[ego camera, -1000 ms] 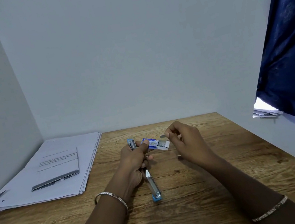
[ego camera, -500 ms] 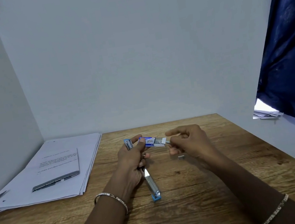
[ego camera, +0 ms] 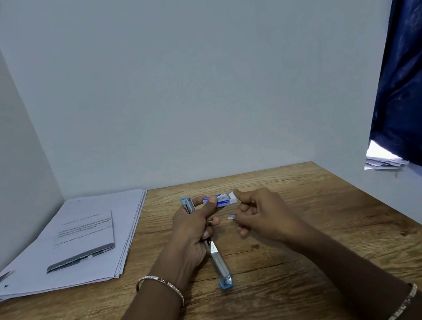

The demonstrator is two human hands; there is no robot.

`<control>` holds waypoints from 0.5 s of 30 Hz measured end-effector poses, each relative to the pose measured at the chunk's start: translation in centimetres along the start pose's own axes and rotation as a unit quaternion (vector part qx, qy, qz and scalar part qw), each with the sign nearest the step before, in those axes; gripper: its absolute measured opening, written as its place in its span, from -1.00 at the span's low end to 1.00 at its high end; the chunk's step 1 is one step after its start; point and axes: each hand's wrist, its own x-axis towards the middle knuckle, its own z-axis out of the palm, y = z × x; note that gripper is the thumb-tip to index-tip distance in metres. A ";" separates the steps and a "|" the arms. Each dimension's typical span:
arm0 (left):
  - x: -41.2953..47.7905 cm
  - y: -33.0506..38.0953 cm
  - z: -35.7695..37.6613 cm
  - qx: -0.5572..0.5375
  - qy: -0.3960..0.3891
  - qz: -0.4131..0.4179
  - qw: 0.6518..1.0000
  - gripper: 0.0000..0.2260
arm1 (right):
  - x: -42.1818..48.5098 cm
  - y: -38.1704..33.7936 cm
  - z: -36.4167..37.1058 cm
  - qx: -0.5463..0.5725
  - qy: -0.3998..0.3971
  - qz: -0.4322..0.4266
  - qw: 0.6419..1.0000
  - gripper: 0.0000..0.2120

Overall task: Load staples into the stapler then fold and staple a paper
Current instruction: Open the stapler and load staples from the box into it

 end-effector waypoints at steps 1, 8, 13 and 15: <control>-0.1 -0.1 0.1 0.000 -0.009 -0.007 1.000 -0.68 | 0.0 0.0 0.2 0.020 -0.011 0.003 1.000 -0.47; -0.3 0.0 0.1 0.022 -0.035 -0.013 0.999 -0.64 | 0.0 0.2 0.1 0.115 -0.046 0.037 0.992 -0.36; -0.8 0.7 -0.5 0.173 -0.023 0.003 0.985 -0.79 | 0.2 0.0 -0.8 0.064 -0.032 0.076 0.995 -0.47; -1.0 1.0 -0.7 0.212 -0.038 -0.012 0.977 -0.84 | 0.3 0.1 -1.6 0.029 0.008 0.077 0.997 -0.65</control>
